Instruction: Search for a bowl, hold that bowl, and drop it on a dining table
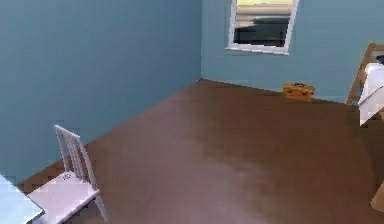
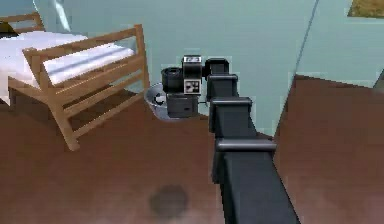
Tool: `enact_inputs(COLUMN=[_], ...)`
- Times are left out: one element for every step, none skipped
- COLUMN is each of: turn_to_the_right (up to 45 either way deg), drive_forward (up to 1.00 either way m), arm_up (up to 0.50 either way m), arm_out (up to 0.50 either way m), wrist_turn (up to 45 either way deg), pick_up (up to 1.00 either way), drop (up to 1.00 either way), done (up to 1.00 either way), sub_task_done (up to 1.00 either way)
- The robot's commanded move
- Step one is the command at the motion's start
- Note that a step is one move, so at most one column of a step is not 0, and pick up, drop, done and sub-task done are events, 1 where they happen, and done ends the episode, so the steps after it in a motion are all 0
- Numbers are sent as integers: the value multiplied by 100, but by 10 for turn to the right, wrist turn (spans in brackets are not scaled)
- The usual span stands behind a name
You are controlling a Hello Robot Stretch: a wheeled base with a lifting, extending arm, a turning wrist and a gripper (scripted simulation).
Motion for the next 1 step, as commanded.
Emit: enact_inputs(turn_to_the_right=[-450], drive_forward=[0], arm_up=[0], arm_out=[0], wrist_turn=[0], pick_up=[0], drop=[0], done=[0], sub_task_done=[0])
